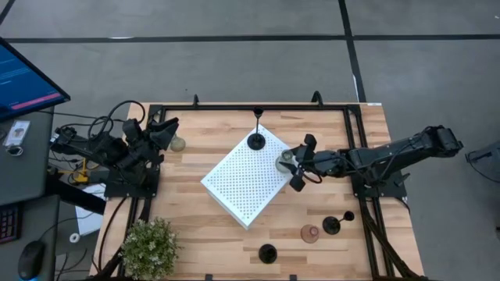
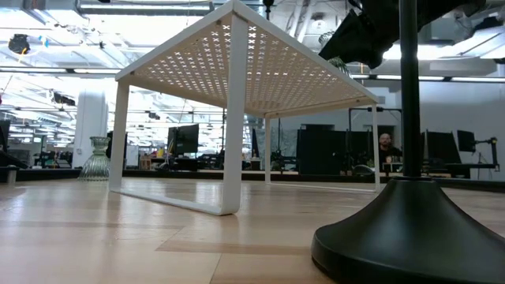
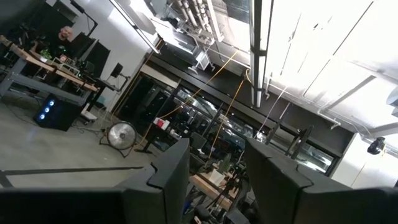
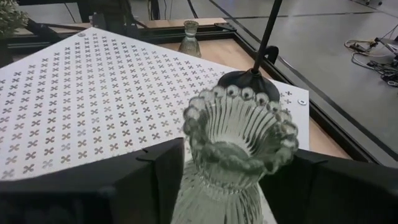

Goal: Pick & Place candle stick holders
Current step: Put the right green glass candle holder on the shelf

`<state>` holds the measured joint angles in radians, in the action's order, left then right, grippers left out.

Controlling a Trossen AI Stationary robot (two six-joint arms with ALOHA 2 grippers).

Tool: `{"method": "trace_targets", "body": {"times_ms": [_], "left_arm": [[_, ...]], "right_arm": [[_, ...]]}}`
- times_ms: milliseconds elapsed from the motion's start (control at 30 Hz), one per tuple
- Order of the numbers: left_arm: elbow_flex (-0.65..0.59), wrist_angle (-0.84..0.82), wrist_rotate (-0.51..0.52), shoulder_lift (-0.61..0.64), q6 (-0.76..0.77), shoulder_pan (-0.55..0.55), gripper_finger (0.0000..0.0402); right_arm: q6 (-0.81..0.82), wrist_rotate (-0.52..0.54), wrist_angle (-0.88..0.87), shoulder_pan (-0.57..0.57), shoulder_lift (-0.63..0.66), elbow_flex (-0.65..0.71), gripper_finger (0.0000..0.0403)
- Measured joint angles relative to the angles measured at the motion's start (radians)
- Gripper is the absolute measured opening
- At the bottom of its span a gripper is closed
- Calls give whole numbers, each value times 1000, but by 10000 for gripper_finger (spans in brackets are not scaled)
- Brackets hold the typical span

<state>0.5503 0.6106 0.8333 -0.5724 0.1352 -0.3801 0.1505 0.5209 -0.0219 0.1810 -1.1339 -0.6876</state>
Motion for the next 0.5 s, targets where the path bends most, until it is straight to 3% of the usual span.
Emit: {"method": "trace_targets", "body": {"times_ms": [267,500], "left_arm": [[0,0,-1,0,0,0,158],[0,0,-1,0,-8,0,207]], "right_arm": [[-3,0,59,0,0,0,252],[-96,0,48,0,0,-88,261]]}}
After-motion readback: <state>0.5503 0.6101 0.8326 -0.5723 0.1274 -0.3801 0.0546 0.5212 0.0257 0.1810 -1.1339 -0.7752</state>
